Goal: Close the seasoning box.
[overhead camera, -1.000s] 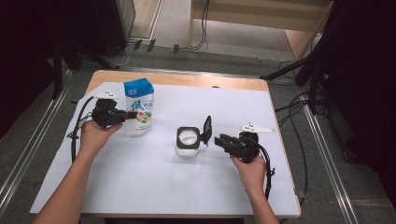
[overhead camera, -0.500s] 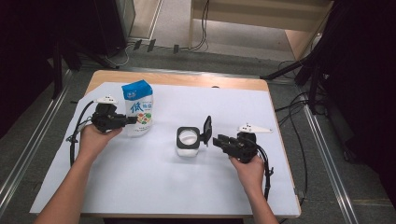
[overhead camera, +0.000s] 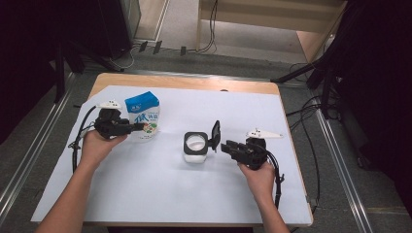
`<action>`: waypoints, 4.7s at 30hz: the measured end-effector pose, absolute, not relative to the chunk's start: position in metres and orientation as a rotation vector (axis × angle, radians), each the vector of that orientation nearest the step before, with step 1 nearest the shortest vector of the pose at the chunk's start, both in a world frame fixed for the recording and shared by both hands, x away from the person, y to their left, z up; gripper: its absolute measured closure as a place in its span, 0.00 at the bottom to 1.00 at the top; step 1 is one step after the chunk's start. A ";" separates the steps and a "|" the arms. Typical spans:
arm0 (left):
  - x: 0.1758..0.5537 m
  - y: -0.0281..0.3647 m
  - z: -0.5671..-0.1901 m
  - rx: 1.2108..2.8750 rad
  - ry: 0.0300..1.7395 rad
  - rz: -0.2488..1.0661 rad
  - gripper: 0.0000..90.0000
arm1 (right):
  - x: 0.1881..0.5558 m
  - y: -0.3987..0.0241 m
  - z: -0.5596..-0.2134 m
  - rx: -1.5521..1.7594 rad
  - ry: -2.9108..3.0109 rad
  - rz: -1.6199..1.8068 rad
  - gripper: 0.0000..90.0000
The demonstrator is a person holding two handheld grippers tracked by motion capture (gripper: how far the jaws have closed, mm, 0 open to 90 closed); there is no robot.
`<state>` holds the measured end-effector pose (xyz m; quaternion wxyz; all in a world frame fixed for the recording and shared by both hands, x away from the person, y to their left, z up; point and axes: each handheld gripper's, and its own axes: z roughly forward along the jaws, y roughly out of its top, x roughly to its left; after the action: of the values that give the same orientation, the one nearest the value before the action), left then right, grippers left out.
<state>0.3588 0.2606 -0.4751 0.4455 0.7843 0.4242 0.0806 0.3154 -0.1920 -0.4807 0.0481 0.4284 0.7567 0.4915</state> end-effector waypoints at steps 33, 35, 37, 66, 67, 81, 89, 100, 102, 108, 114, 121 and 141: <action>0.329 0.272 -0.468 1.967 1.068 0.160 0.43 | 0.321 -0.189 -0.468 1.271 2.287 1.555 0.89; 0.326 0.270 -0.469 1.972 1.064 0.154 0.43 | 0.322 -0.189 -0.467 1.265 2.282 1.562 0.92; 0.324 0.269 -0.470 1.983 1.063 0.161 0.43 | 0.322 -0.188 -0.465 1.260 2.282 1.579 0.96; 0.315 0.274 -0.478 1.963 1.061 0.156 0.44 | 0.328 -0.166 -0.448 1.207 2.335 1.598 1.00; 0.315 0.275 -0.478 1.966 1.060 0.156 0.44 | 0.329 -0.165 -0.448 1.201 2.339 1.594 1.00; 0.314 0.277 -0.479 1.964 1.065 0.152 0.44 | 0.337 -0.155 -0.449 1.195 2.351 1.621 1.00; 0.313 0.278 -0.479 1.959 1.074 0.164 0.44 | 0.338 -0.149 -0.453 1.185 2.373 1.613 1.00; 0.312 0.279 -0.479 1.962 1.070 0.165 0.44 | 0.339 -0.147 -0.453 1.156 2.380 1.602 0.93; 0.311 0.279 -0.479 1.959 1.071 0.170 0.43 | 0.339 -0.149 -0.453 1.164 2.371 1.604 0.87; 0.309 0.280 -0.478 1.962 1.060 0.178 0.43 | 0.341 -0.161 -0.451 1.157 2.325 1.612 0.72; 0.308 0.281 -0.478 1.966 1.063 0.183 0.42 | 0.345 -0.175 -0.452 1.162 2.279 1.560 0.63; 0.306 0.284 -0.479 1.961 1.069 0.191 0.41 | 0.350 -0.194 -0.458 1.167 2.222 1.515 0.58; 0.307 0.283 -0.483 1.978 1.080 0.202 0.40 | 0.350 -0.251 -0.477 1.308 2.080 1.441 0.56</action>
<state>0.3069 0.2833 -0.4831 0.4255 0.7910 0.4321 0.0808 0.3497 -0.2507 -0.4769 0.1461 0.4543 0.7224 0.5005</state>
